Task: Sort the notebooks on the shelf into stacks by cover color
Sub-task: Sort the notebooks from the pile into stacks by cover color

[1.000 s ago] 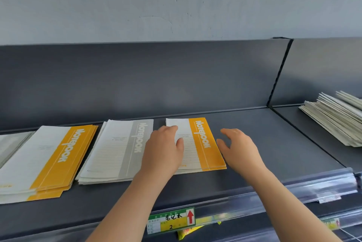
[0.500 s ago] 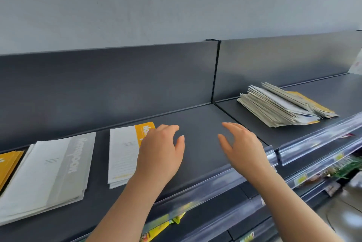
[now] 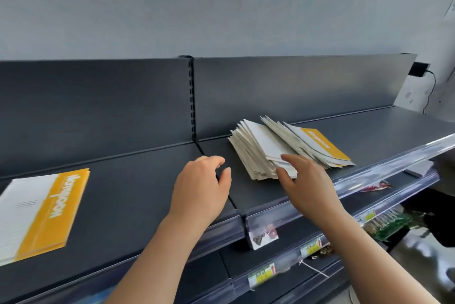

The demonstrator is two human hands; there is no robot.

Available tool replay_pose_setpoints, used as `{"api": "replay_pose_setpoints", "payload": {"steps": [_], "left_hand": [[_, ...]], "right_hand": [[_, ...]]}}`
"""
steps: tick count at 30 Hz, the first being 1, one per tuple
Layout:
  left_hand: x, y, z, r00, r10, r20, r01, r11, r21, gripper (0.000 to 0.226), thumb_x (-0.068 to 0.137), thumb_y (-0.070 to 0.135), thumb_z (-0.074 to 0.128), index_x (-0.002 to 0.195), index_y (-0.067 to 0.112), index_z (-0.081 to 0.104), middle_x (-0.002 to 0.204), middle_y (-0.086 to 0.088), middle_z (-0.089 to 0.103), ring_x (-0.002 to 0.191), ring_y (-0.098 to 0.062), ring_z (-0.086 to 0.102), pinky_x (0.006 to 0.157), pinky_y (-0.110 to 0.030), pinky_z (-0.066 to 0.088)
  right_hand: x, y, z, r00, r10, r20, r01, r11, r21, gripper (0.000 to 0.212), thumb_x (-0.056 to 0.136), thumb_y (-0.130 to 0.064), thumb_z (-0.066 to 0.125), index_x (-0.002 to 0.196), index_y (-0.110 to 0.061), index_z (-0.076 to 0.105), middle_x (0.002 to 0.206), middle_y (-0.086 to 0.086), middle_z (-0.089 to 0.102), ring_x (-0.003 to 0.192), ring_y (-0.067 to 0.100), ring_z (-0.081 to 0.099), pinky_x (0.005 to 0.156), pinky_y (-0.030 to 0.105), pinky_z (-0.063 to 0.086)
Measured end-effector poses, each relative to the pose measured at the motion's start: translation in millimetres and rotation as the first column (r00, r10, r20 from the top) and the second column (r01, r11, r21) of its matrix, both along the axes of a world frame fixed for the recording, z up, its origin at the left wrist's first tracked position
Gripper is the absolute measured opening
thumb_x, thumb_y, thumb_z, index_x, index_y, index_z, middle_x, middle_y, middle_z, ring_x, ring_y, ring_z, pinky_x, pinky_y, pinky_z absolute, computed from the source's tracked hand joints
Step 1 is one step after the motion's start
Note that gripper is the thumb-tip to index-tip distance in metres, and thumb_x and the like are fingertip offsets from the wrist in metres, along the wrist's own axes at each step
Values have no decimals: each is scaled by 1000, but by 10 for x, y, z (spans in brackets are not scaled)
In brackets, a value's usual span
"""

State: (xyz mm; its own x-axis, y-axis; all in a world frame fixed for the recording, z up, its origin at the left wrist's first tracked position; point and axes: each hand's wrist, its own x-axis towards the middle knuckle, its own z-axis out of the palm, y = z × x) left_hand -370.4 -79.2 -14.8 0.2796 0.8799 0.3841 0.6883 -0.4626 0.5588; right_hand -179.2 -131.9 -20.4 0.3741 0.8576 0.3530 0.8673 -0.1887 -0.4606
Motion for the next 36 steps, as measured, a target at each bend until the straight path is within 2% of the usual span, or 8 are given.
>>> {"api": "replay_pose_setpoints", "payload": {"steps": [6, 10, 14, 23, 28, 32, 34, 36], "left_hand": [[676, 214, 101, 1000, -16, -26, 16, 1000, 1, 24, 93, 31, 51, 103, 17, 67, 102, 3, 67, 98, -20, 58, 83, -36, 49], [1075, 397, 184, 998, -59, -31, 59, 998, 8, 14, 94, 31, 49, 87, 22, 57, 95, -1, 66, 89, -20, 57, 81, -36, 50], [1462, 607, 245, 993, -110, -41, 110, 994, 6, 29, 96, 32, 49, 115, 16, 63, 116, 2, 64, 112, -18, 55, 92, -34, 46], [2358, 923, 134, 959, -199, -202, 188, 980, -73, 37, 97, 34, 47, 129, 19, 56, 133, 3, 52, 120, -15, 47, 98, -28, 38], [2740, 917, 122, 989, -96, -108, 86, 992, -95, 38, 96, 32, 50, 132, 19, 55, 132, 3, 55, 120, -13, 49, 97, -27, 42], [2974, 947, 131, 960, 70, -271, -120, 977, -174, 29, 92, 38, 52, 113, 18, 60, 107, 2, 64, 97, -18, 59, 77, -32, 50], [3058, 958, 127, 900, 170, -402, -240, 962, -130, 26, 89, 42, 54, 88, 17, 54, 83, 2, 59, 77, -17, 56, 56, -27, 40], [3132, 929, 126, 852, 243, -464, -323, 941, -100, 30, 86, 46, 58, 85, 17, 48, 78, 4, 54, 69, -15, 49, 50, -24, 30]], "right_hand": [[716, 156, -53, 998, -16, -53, 17, 1000, 17, 37, 95, -30, 48, 130, -19, 55, 135, -4, 55, 119, 17, 53, 95, 28, 41], [1140, 354, -41, 993, -62, -100, 64, 998, 17, 36, 97, -26, 45, 131, -18, 55, 135, -1, 55, 118, 20, 54, 93, 28, 41], [1534, 569, -58, 984, -103, -145, 103, 995, -5, 35, 98, -25, 43, 130, -18, 55, 134, 1, 55, 118, 22, 53, 94, 29, 40], [2465, 1038, -287, 985, -87, -148, 62, 984, -167, 36, 96, -31, 46, 129, -22, 55, 135, -2, 54, 117, 21, 53, 93, 31, 42], [2865, 1299, -422, 990, 33, -139, -73, 954, -291, 31, 94, -26, 45, 116, -17, 64, 119, 4, 64, 105, 24, 59, 86, 32, 47], [3017, 1307, -511, 954, 220, -202, -265, 934, -239, 22, 92, -26, 50, 102, -24, 69, 100, -3, 68, 90, 20, 60, 78, 31, 49], [3074, 1299, -536, 924, 300, -238, -348, 917, -195, 19, 92, -29, 54, 102, -25, 69, 100, -7, 68, 92, 18, 61, 83, 31, 50], [3134, 1292, -538, 892, 351, -286, -410, 894, -180, 21, 93, -29, 55, 109, -30, 68, 105, -16, 65, 94, 11, 61, 82, 22, 48]]}}
